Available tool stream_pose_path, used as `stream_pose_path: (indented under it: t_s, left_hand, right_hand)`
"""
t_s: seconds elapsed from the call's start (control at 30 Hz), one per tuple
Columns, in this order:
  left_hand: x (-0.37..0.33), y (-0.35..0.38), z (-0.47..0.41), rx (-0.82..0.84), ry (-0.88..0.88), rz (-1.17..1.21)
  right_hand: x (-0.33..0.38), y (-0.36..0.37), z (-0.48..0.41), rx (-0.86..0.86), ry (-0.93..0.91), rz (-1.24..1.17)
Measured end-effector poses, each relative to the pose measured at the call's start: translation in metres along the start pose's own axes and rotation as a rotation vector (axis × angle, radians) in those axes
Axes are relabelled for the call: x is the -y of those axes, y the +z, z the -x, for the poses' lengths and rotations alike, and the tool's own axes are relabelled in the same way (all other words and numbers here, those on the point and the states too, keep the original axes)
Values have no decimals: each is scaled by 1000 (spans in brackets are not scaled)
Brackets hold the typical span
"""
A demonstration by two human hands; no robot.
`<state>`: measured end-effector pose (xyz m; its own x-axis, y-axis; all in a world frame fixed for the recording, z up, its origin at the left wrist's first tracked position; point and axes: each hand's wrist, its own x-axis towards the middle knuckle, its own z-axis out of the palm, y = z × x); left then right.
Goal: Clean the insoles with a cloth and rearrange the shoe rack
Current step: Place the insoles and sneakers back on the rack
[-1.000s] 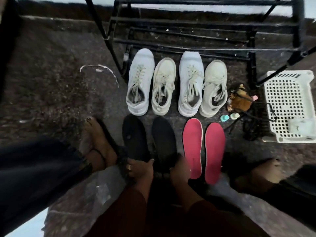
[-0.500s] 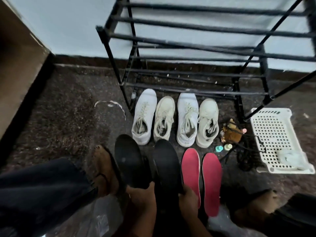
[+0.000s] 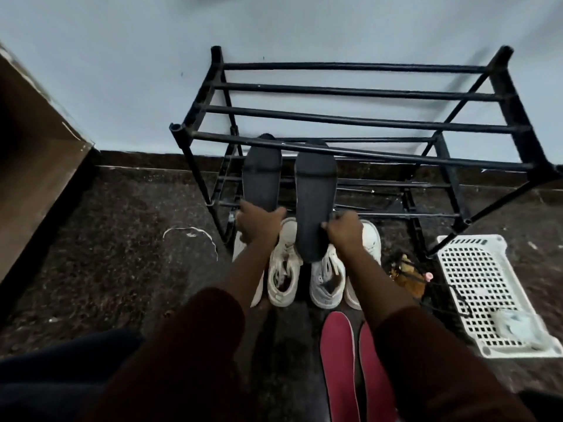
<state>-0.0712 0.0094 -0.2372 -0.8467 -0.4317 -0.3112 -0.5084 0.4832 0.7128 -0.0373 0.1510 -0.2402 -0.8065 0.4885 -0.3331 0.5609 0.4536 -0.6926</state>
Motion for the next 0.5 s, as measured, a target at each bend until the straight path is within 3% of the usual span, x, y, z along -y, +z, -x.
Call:
stream_pose_path:
  t_s: [0.23,0.5]
  left_hand:
    - [-39,3,-62,45,-3,-229]
    - [-34,14,-70,83,7,-270]
  right_hand:
    - [48,15,-73,132,55,-36]
    - [41,15,-74,50,-53,94]
